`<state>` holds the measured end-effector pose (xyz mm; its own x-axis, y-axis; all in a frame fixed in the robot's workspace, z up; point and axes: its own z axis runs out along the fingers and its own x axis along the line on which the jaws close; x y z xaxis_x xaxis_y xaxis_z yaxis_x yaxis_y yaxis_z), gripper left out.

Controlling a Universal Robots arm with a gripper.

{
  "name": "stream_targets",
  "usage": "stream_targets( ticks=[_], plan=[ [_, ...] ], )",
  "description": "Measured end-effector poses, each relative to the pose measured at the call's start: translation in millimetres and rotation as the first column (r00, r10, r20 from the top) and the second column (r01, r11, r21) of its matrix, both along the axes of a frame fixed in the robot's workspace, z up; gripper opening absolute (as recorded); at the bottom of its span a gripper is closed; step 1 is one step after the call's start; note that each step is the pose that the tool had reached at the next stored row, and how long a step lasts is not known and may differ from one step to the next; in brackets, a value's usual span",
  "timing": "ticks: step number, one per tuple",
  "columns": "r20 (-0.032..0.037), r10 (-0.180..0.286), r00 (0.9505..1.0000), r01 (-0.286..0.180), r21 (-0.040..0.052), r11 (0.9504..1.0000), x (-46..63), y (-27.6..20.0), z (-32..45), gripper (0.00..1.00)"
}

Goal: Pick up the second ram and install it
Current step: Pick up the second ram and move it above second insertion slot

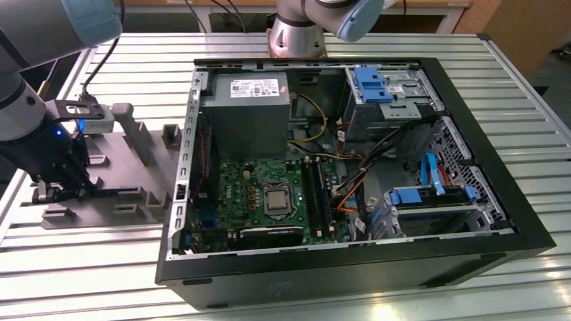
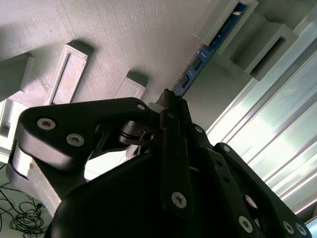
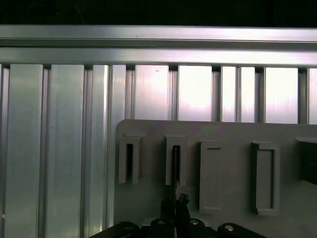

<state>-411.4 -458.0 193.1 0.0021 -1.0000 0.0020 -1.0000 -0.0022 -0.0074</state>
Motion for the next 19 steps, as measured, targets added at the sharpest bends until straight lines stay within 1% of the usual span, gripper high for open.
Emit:
stream_targets(
  ticks=[4,5,16,19],
  plan=[
    [0.0000,0.000,1.0000,0.000,0.0000,1.0000,0.0,0.0,0.0,0.16],
    [0.0000,0.000,1.0000,0.000,0.0000,1.0000,0.0,0.0,0.0,0.14],
    [0.0000,0.000,1.0000,0.000,0.0000,1.0000,0.0,0.0,-0.1,0.14],
    [0.0001,0.000,1.0000,0.000,0.0001,1.0000,0.0,0.0,2.3,0.14]
  ],
)
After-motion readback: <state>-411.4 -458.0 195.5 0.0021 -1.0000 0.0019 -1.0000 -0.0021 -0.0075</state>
